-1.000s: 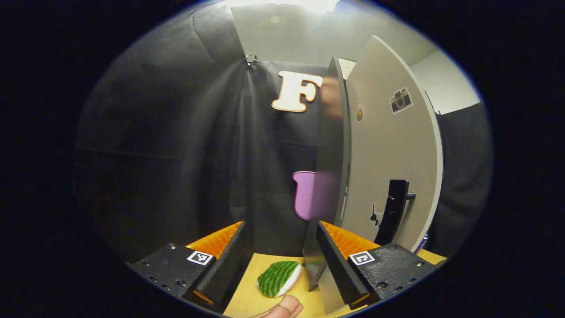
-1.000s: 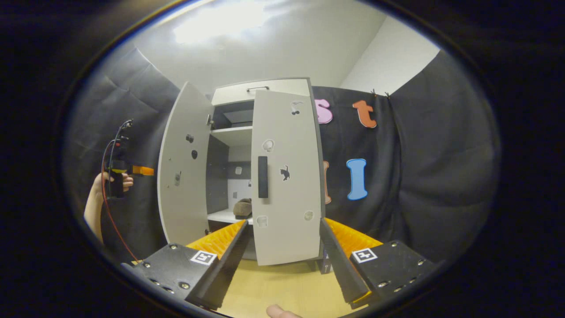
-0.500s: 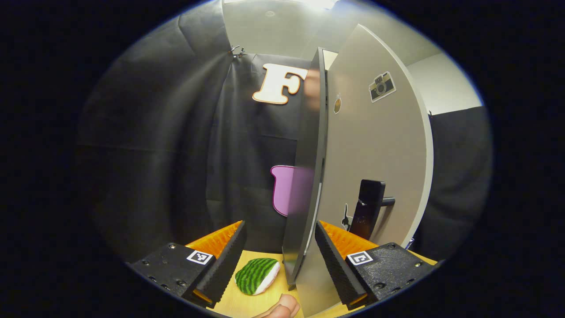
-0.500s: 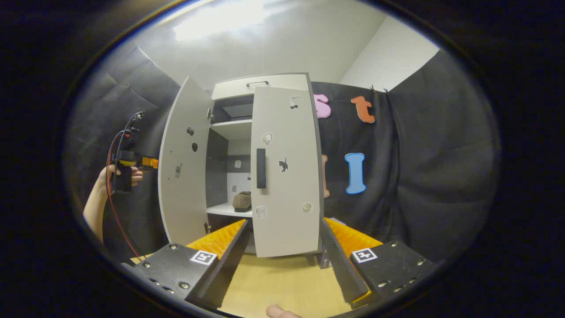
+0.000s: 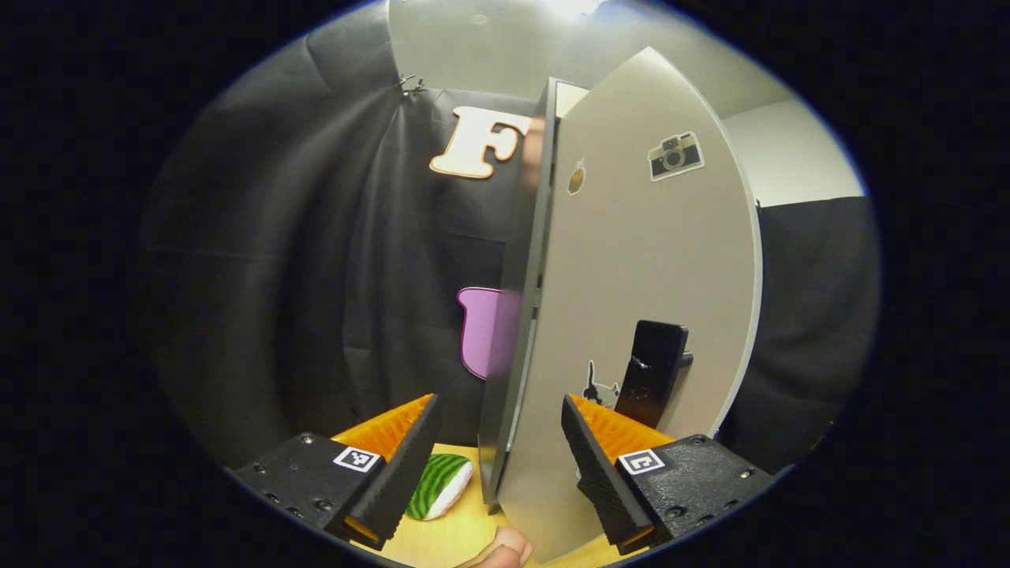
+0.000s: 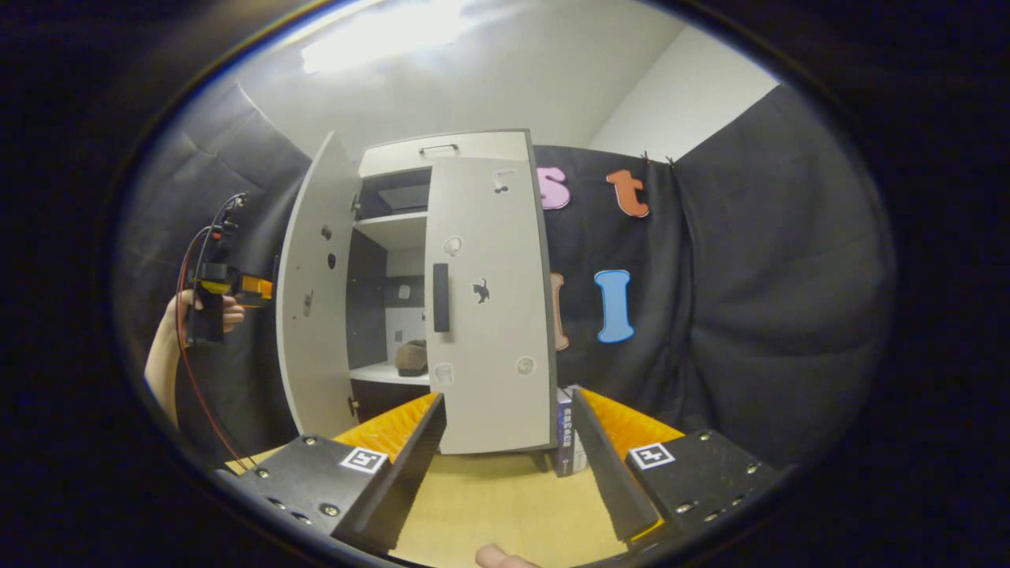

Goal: Grab one shoe with the right hand and put it into the shoe cabinet, grab the other shoe with the left hand and put it into the shoe cabinet; then close the right door with the right hand and the left door with the left hand.

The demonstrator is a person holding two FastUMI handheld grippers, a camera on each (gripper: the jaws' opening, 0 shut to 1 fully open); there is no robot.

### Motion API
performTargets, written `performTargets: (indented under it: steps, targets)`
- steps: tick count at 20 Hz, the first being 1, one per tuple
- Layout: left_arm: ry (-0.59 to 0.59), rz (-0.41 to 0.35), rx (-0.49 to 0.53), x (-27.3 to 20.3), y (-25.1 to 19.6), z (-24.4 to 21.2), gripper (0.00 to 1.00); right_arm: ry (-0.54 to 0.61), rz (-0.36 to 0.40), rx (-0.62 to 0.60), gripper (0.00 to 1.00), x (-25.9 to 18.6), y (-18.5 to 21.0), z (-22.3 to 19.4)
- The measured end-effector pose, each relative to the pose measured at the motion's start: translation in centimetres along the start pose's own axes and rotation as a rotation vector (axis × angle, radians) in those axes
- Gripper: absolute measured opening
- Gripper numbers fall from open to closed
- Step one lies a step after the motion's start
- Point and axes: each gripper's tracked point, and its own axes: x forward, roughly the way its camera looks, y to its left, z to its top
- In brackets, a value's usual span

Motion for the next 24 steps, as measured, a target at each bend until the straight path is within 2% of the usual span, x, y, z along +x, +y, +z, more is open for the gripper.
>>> performTargets:
  steps: [4,10,11,12,17,21,22,24]
  targets:
    - [-0.026,0.026,0.003,0.1,-1.3,0.2,0.94,-0.01,-0.019,0.019,0.96,-0.1,-0.7,0.1]
    - [-0.024,-0.002,0.014,1.7,-4.3,-0.1,0.94,-0.004,-0.074,0.019,0.93,-0.5,-2.4,0.0]
    - [-0.018,-0.002,0.02,2.0,-5.0,-0.1,0.92,-0.002,-0.08,0.016,0.93,-0.6,-2.6,0.0]
    - [-0.02,-0.006,0.027,2.5,-5.8,-0.3,0.94,-0.001,-0.085,0.011,0.93,-0.6,-2.7,-0.1]
    - [0.01,-0.08,0.042,5.0,-11.5,-0.9,0.95,0.016,-0.101,-0.002,0.96,-0.6,-2.9,-0.9]
    - [-0.011,-0.062,0.084,3.5,-13.3,-1.7,0.96,0.029,-0.118,-0.01,0.94,-0.6,-3.4,-1.2]
    - [-0.019,-0.058,0.097,3.0,-13.6,-1.8,0.93,0.032,-0.12,-0.014,0.94,-0.6,-3.5,-1.2]
    - [-0.032,-0.052,0.106,1.4,-13.9,-2.1,0.96,0.036,-0.125,-0.014,0.94,-0.6,-3.9,-1.4]
